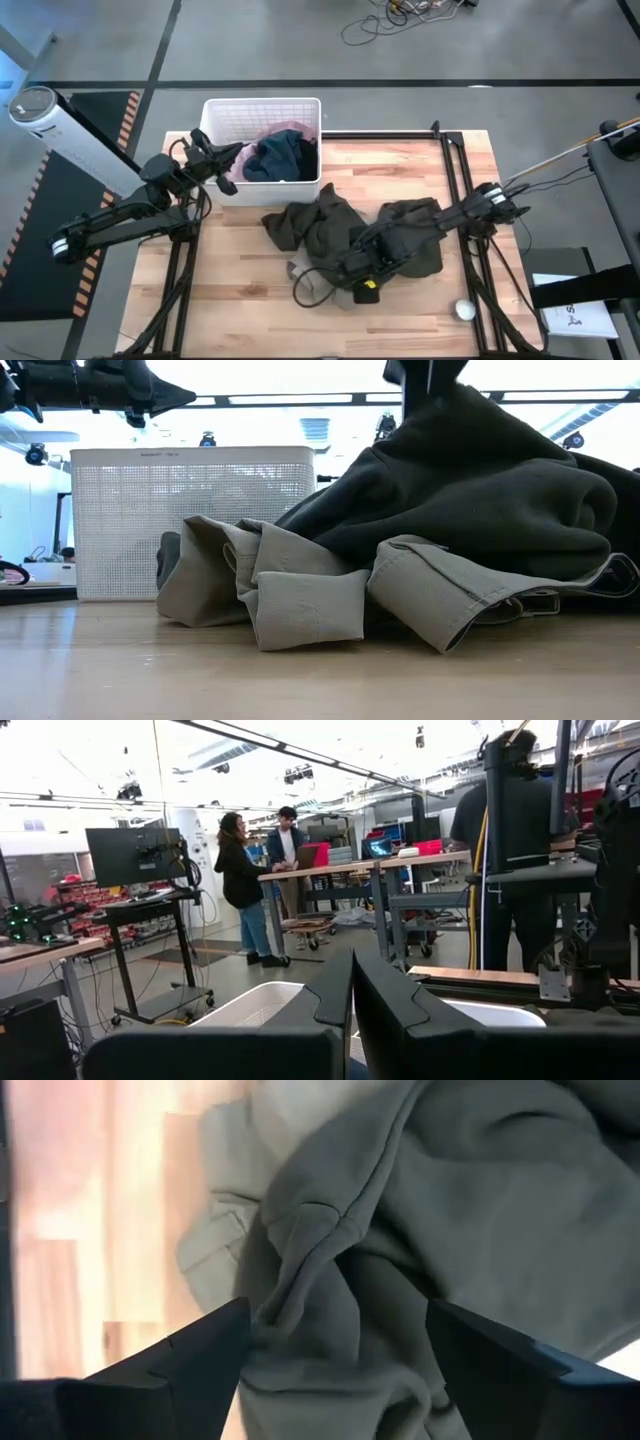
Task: Sort clothes
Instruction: Put the black jacket into the white bin
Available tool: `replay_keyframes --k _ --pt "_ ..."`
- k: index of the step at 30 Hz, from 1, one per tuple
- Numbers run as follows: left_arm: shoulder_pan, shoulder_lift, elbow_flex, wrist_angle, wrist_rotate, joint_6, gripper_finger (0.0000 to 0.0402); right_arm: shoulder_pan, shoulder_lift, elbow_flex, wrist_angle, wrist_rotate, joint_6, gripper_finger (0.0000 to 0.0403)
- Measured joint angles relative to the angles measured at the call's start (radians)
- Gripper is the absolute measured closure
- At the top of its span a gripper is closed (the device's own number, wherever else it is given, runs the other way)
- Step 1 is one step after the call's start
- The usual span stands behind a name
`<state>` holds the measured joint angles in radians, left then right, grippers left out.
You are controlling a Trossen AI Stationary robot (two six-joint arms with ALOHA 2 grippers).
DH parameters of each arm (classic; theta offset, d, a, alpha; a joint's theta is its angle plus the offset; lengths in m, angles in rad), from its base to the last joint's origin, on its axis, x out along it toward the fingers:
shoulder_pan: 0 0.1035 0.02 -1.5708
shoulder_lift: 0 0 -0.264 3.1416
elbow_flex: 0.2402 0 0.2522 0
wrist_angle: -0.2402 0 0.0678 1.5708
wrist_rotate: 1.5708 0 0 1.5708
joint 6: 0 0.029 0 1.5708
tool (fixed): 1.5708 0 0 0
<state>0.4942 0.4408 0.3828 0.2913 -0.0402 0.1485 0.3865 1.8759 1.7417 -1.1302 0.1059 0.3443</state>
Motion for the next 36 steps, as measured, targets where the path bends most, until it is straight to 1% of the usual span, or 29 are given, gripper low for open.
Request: replay_keyframes --k 6,8,10,14,17,21,24,26,28,31,32,33,36 --pt "0.000 0.000 0.000 -0.001 0.000 0.000 0.0402 -0.027 0.080 -0.004 0.009 -0.002 -0.026 0.0105" --pt "0.000 0.000 0.000 -0.001 0.000 0.000 0.0402 -0.037 0.101 -0.005 0.015 -0.033 -0.049 0.0103" --pt "0.000 0.000 0.000 -0.002 0.000 0.000 0.0402 -0.049 0.105 -0.005 0.019 -0.060 -0.057 0.0100" --pt "0.000 0.000 0.000 -0.003 0.000 0.000 0.0402 -0.070 0.103 -0.007 0.020 -0.061 -0.086 0.0098" --pt "0.000 0.000 0.000 -0.003 0.000 0.000 0.0402 -0.093 0.103 -0.021 0.020 -0.054 -0.094 0.0106" --pt "0.000 0.000 0.000 -0.004 0.000 0.000 0.0402 -0.122 0.109 -0.070 0.025 -0.057 -0.108 0.0128" --pt "0.000 0.000 0.000 -0.005 0.000 0.000 0.0402 -0.141 0.116 -0.102 0.026 -0.069 -0.128 0.0158" --pt "0.000 0.000 0.000 -0.005 0.000 0.000 0.0402 -0.145 0.119 -0.112 0.024 -0.066 -0.138 0.0192" --pt "0.000 0.000 0.000 -0.005 0.000 0.000 0.0402 -0.145 0.120 -0.114 0.020 -0.062 -0.171 0.0243" --pt "0.000 0.000 0.000 -0.005 0.000 0.000 0.0402 -0.138 0.112 -0.113 0.019 -0.059 -0.246 0.0343" --pt "0.000 0.000 0.000 -0.005 -0.001 0.000 0.0402 -0.135 0.107 -0.109 0.015 -0.053 -0.259 0.0370" --pt "0.000 0.000 0.000 -0.005 -0.001 0.000 0.0402 -0.132 0.102 -0.102 0.006 -0.048 -0.259 0.0383" --pt "0.000 0.000 0.000 -0.005 -0.001 0.000 0.0402 -0.125 0.097 -0.054 -0.046 -0.014 -0.240 0.0384"
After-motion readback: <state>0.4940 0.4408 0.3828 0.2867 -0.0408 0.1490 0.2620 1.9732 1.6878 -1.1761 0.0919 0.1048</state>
